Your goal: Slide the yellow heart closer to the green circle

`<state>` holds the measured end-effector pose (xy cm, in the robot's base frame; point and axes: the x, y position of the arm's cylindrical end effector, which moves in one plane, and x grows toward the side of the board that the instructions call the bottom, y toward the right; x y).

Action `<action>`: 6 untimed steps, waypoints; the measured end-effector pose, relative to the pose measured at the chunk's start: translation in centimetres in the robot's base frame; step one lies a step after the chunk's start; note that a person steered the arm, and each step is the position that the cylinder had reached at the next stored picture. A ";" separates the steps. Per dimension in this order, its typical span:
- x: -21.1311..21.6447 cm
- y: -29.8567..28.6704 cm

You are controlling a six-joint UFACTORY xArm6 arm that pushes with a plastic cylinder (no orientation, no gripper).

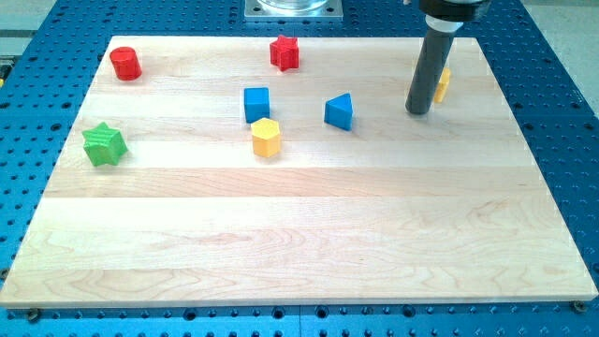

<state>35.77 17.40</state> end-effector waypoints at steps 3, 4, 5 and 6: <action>-3.0 2.9; -1.8 -1.4; -3.8 -4.5; -7.7 -7.7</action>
